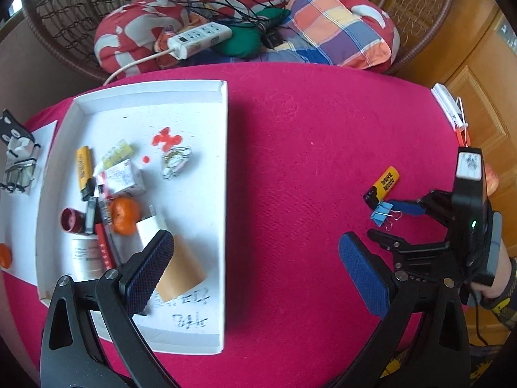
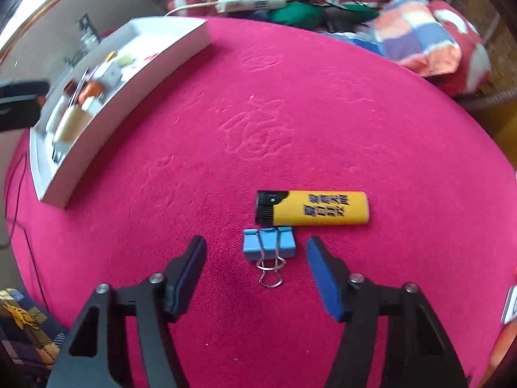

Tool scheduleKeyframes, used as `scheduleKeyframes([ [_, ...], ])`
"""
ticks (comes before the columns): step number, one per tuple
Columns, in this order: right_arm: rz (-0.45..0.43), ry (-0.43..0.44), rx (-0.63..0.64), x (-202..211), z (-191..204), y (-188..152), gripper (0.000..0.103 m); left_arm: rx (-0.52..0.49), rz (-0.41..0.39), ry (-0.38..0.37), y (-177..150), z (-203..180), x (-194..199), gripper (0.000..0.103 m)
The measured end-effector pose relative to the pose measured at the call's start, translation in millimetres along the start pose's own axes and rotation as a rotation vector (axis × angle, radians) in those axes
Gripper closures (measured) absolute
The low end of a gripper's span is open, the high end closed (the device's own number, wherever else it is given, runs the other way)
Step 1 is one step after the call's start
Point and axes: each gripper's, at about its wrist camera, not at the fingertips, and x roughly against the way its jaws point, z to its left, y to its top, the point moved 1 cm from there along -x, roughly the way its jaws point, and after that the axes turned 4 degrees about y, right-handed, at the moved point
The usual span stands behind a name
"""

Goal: Organize rigid objects
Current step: 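Move both open tools back to the yellow lighter and blue binder clip, then grasp the yellow lighter with the left tool while the right tool grasps the blue binder clip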

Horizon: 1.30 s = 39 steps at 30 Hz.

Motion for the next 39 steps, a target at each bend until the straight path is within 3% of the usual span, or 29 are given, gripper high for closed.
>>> scheduleKeyframes([
  [1,0.007,-0.017,0.025,-2.2,2.7,-2.1,0.060,-0.006,0.005,-0.005,3.0,-5.7,-4.0,0.000],
  [4,-0.010,-0.014,0.048,1.7,4.3,-10.3,0.072,-0.065,0.013,-0.029,11.6,-30.3,-17.1,0.000],
  [7,-0.013,0.015,-0.014,12.3,-7.5,-29.3,0.072,-0.169,0.021,-0.061,18.6,-63.5,-32.6,0.000],
  [13,-0.043,0.096,-0.293,46.0,-52.1,-80.9,0.072,-0.390,0.042,-0.124,25.9,-139.6,-65.4,0.001],
  [17,-0.078,0.094,-0.382,68.8,-66.2,-104.2,0.072,-0.515,0.035,-0.102,31.3,-176.0,-86.3,0.019],
  [23,-0.136,0.126,-0.469,88.7,-83.3,-120.0,0.072,-0.629,0.097,-0.082,31.2,-195.9,-115.6,0.031],
  [26,-0.156,0.147,-0.484,93.8,-86.6,-121.7,0.072,-0.637,0.099,-0.090,28.8,-194.0,-116.7,0.034],
  [27,-0.161,0.151,-0.483,94.8,-86.3,-121.2,0.072,-0.634,0.096,-0.090,29.4,-193.2,-115.8,0.043],
  [29,-0.168,0.158,-0.480,95.6,-85.4,-120.7,0.072,-0.633,0.083,-0.094,31.7,-192.9,-111.9,0.076],
  [33,-0.177,0.168,-0.468,98.7,-80.5,-116.1,0.072,-0.614,0.081,-0.075,32.8,-193.4,-109.6,0.079],
  [39,-0.209,0.161,-0.456,106.5,-79.9,-106.0,0.072,-0.498,0.039,-0.136,32.0,-189.8,-81.6,0.079],
])
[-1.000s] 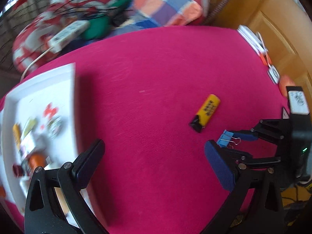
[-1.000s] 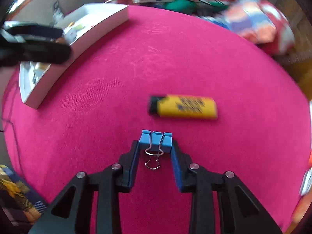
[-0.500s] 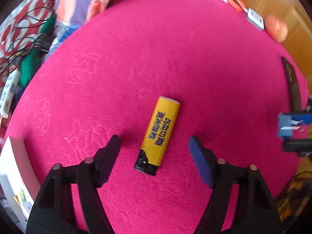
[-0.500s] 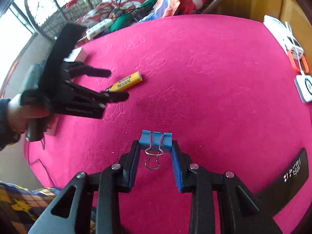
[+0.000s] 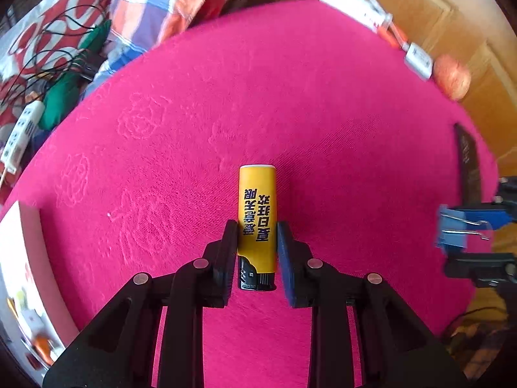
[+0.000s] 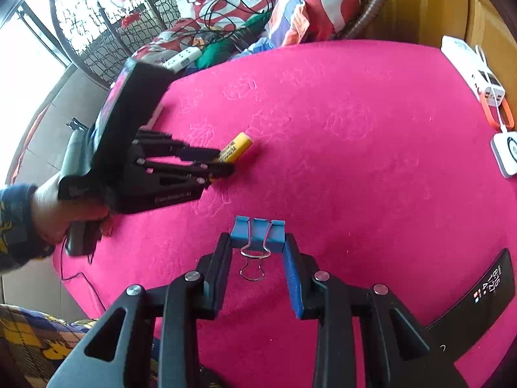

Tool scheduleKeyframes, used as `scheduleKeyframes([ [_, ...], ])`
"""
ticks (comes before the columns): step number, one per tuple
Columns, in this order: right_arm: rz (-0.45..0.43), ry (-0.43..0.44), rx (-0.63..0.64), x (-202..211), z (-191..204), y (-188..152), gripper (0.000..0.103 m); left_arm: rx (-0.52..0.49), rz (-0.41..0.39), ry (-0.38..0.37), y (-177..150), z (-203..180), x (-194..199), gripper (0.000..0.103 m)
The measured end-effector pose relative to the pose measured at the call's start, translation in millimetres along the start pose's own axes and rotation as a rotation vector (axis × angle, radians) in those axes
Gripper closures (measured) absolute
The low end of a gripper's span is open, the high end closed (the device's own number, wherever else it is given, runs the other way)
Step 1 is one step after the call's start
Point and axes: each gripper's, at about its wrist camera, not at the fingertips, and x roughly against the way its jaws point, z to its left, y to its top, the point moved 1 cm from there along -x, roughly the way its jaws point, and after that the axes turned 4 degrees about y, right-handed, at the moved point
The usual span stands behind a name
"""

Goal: Organize rigid objects
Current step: 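Grasp the yellow lighter with the left tool while the right tool grasps the blue binder clip, then carry the yellow lighter with the left tool while the right tool carries the clip to the tray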

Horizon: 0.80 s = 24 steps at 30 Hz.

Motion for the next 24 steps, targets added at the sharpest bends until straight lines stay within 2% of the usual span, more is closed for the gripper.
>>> scheduleKeyframes([
  [7,-0.088,0.001,0.053,19.9,20.5,33.2,0.072,0.133,-0.180,-0.013,-2.7,10.5,85.6,0.079],
  [12,-0.208,-0.004,0.159,50.5,57.7,64.8,0.072,0.249,-0.308,0.011,-19.2,35.7,153.9,0.079],
  [15,-0.294,0.026,0.201,74.2,80.5,79.5,0.072,0.313,-0.389,0.063,-33.6,55.1,194.9,0.079],
  [19,-0.378,0.069,0.240,96.9,110.5,93.3,0.072,0.392,-0.434,0.125,-54.5,78.9,225.3,0.079],
  [24,-0.413,0.107,0.284,104.5,143.8,105.2,0.072,0.462,-0.458,0.167,-80.0,104.8,247.2,0.079],
])
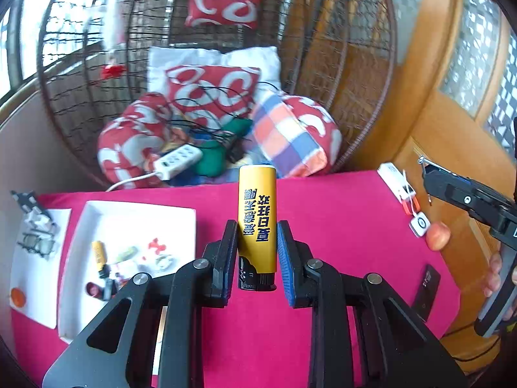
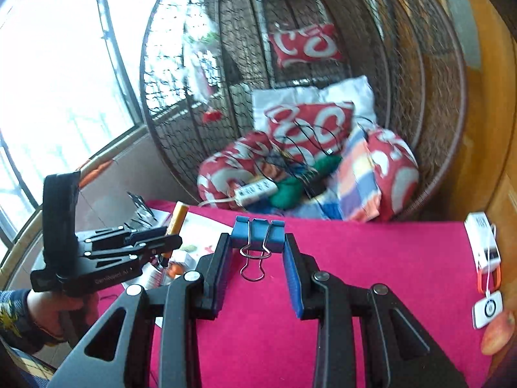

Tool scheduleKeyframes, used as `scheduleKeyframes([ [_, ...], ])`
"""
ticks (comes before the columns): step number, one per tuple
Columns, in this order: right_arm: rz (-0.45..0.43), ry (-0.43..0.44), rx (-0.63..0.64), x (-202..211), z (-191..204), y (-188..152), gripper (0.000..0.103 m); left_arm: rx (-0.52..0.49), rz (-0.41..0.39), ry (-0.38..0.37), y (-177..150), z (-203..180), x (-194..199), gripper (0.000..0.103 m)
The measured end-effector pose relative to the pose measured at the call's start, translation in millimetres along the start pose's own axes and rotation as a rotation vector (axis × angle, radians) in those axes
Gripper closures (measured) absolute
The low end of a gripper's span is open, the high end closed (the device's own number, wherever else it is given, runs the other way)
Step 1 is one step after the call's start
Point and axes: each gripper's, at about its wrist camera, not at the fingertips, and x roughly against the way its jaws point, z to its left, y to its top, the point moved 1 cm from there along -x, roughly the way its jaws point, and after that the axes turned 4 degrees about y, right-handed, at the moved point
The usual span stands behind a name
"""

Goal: Organize rigid objects
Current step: 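Carry the yellow lighter with the left tool while the right tool carries the clip to the tray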

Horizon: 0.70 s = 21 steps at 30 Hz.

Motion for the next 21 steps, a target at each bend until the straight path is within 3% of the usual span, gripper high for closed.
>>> scheduleKeyframes([
  [8,0.019,0.047,0.053,-19.7,39.8,6.9,0.072,0.044,-0.042,0.040,-1.6,33.9,21.0,0.079],
  [21,0.051,0.089,0.095,-40.7,80.0,10.2,0.072,0.101,-0.041,0.073,-12.1,77.4,33.0,0.079],
])
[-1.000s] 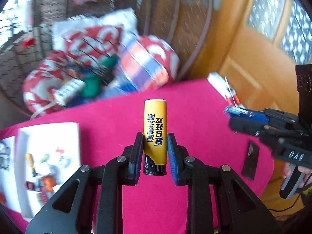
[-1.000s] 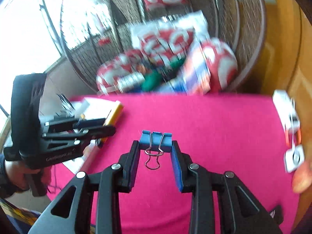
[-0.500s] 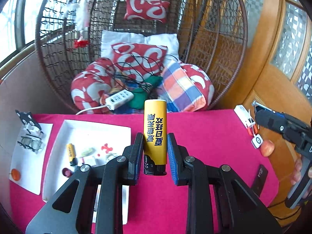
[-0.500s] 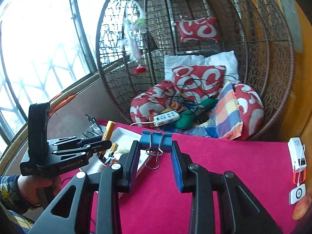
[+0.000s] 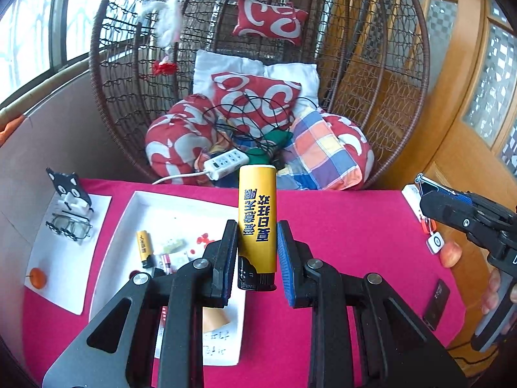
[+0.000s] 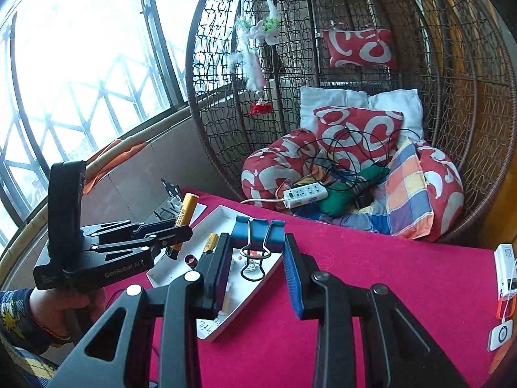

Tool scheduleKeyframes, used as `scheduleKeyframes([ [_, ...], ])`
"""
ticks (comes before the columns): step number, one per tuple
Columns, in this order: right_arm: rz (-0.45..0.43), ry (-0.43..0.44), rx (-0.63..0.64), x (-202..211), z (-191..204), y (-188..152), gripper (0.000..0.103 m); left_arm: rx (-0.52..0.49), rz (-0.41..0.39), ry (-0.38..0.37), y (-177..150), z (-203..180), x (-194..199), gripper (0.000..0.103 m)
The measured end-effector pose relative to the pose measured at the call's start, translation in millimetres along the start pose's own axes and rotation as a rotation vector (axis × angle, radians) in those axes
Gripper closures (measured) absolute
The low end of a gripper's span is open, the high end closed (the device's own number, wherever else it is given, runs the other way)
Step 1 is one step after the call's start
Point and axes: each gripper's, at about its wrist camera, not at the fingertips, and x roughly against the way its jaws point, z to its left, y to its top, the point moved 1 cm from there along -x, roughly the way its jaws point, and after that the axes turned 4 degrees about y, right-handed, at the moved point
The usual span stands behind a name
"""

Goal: Organize rigid objects
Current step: 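Carry the yellow lighter with the left tool while the right tool carries the clip to the tray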

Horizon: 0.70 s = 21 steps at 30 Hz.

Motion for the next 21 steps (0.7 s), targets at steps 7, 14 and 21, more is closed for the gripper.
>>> scheduleKeyframes([
  [7,0.028,0.020,0.002,-17.7,14.0,3.5,0.072,0.028,0.010,0.008,-3.5,22.9,2.0,0.079],
  [14,0.053,0.032,0.009,-34.0,32.0,5.1,0.072,0.058,0.023,0.020,-7.2,48.3,4.3,0.079],
  [21,0.068,0.045,0.017,-48.6,49.3,7.9,0.072,0.074,0.029,0.027,-11.1,72.8,8.7,0.079],
])
